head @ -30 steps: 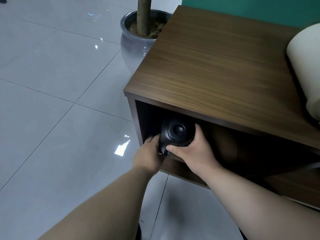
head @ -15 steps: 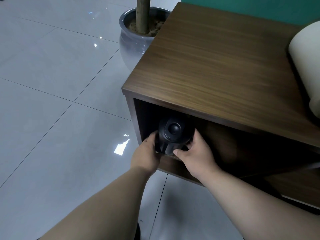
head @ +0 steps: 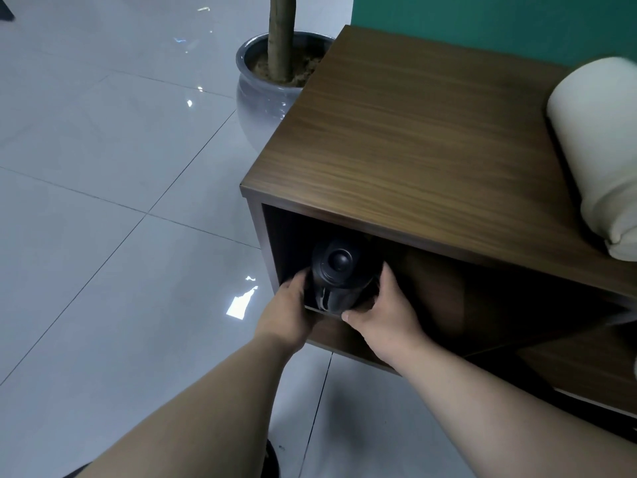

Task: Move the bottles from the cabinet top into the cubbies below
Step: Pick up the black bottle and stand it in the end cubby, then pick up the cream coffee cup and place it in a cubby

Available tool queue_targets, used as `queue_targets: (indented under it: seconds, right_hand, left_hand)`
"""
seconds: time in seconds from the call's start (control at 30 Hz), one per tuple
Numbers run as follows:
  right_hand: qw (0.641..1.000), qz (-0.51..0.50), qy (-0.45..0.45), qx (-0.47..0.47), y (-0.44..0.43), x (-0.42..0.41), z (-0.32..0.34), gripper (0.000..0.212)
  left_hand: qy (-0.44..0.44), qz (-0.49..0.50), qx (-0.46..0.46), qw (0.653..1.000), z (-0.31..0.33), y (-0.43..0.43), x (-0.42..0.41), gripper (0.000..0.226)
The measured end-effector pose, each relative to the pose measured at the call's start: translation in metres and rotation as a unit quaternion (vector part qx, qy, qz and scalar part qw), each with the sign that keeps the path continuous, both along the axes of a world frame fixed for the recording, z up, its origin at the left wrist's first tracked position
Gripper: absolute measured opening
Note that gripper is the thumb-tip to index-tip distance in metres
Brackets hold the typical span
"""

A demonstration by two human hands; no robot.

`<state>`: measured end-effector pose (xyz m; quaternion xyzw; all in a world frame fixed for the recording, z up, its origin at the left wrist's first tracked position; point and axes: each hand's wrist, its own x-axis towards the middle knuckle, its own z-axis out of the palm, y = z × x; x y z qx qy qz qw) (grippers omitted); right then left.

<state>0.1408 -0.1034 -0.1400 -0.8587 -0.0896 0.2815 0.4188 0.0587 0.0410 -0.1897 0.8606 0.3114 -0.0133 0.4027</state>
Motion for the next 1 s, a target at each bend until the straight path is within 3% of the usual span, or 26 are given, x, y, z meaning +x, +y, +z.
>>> queue_targets:
  seconds: [0.17, 0.27, 0.33, 0.43, 0.57, 0.63, 0.7, 0.83, 1.0]
  right_hand:
    - [0.992, 0.05, 0.066, -0.095, -0.025, -0.01, 0.029, 0.113]
    - [0.982, 0.121, 0.067, -0.129, -0.049, -0.024, 0.06, 0.104]
    - [0.975, 0.172, 0.008, -0.139, -0.068, -0.035, 0.086, 0.09]
    - [0.973, 0.202, -0.094, -0.06, -0.098, -0.052, 0.122, 0.061]
    - [0.956, 0.128, -0.261, 0.049, -0.141, -0.065, 0.173, 0.04]
    - [0.923, 0.035, -0.376, 0.075, -0.156, -0.061, 0.198, 0.046]
    - [0.905, -0.045, -0.419, 0.056, -0.161, -0.048, 0.217, 0.064]
    - [0.9, -0.112, -0.419, -0.05, -0.147, -0.016, 0.235, 0.101]
    - [0.892, -0.143, -0.403, -0.143, -0.119, 0.018, 0.224, 0.115]
  left_hand:
    - [0.071, -0.068, 0.011, 0.995, 0.033, 0.002, -0.022, 0.073]
    - [0.142, -0.089, 0.017, 0.986, 0.064, 0.003, -0.034, 0.055]
    - [0.176, -0.107, 0.028, 0.978, 0.09, -0.002, -0.04, 0.044]
    - [0.162, -0.12, 0.067, 0.977, 0.122, -0.018, -0.044, 0.036]
    - [0.076, -0.133, 0.091, 0.984, 0.157, -0.054, -0.05, 0.041]
    - [0.044, -0.162, 0.104, 0.98, 0.17, -0.072, -0.054, 0.044]
    - [0.027, -0.184, 0.112, 0.976, 0.179, -0.083, -0.055, 0.05]
    - [0.019, -0.232, 0.089, 0.968, 0.185, -0.091, -0.051, 0.044]
    - [0.012, -0.276, 0.086, 0.957, 0.182, -0.09, -0.045, 0.026]
